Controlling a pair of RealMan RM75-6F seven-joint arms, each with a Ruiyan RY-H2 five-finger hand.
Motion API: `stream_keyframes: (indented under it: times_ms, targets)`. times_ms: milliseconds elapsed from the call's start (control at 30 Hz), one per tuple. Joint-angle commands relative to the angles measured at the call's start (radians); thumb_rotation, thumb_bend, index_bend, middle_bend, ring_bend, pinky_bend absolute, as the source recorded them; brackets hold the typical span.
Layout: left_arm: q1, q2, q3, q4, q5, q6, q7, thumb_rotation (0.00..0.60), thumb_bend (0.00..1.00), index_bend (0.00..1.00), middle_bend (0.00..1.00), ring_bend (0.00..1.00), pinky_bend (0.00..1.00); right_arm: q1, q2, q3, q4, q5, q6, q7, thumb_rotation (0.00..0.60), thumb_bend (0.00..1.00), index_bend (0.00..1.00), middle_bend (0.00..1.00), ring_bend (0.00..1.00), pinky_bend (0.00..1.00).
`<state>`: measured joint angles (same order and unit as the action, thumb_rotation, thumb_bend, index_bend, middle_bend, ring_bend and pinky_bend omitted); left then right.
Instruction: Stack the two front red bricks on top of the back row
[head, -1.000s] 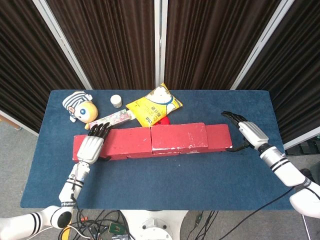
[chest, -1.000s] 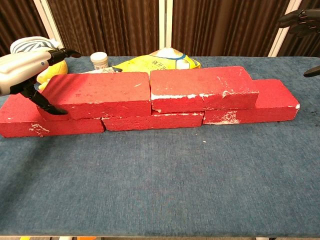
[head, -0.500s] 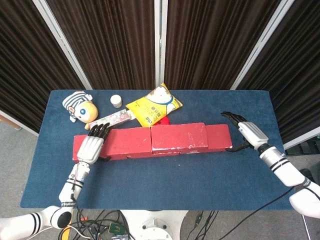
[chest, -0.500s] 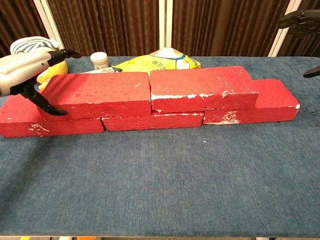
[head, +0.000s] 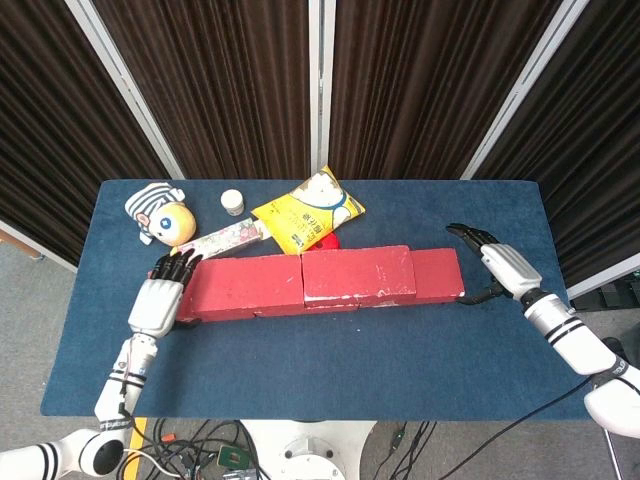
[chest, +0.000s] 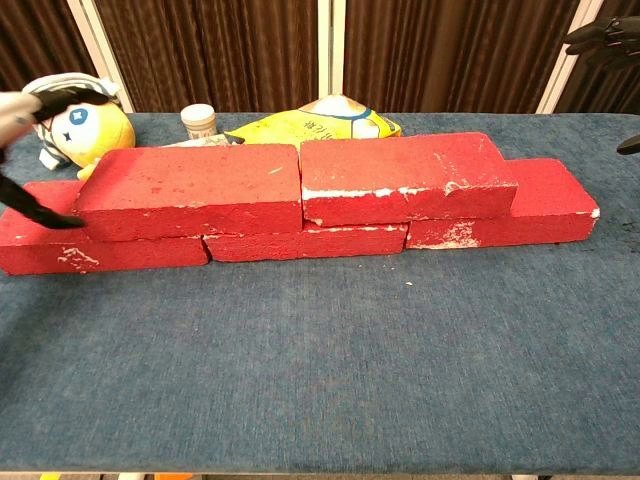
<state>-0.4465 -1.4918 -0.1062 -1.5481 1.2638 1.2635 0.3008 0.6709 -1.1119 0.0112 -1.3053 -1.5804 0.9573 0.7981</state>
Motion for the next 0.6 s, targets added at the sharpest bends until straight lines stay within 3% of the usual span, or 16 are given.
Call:
stream_keyframes:
  times_ms: [33, 300, 600]
  targets:
    - [0.046, 0.057, 0.023, -0.030, 0.029, 0.054, -0.007, 0.600, 0.00, 0.00, 0.00, 0.00, 0.00, -0.015, 0.012, -0.006, -0.010, -0.001, 0.016, -0.039, 0.600, 0.00, 0.00, 0.00, 0.00, 0.00]
    - [0.153, 0.192, 0.066, -0.043, 0.083, 0.157, -0.113, 0.600, 0.00, 0.00, 0.00, 0.00, 0.00, -0.145, 0.008, -0.028, -0.071, 0.037, 0.153, -0.350, 0.600, 0.00, 0.00, 0.00, 0.00, 0.00]
    - [0.265, 0.308, 0.123, -0.047, 0.081, 0.193, -0.227, 0.600, 0.00, 0.00, 0.00, 0.00, 0.00, -0.333, -0.054, -0.092, -0.080, 0.059, 0.311, -0.537, 0.600, 0.00, 0.00, 0.00, 0.00, 0.00]
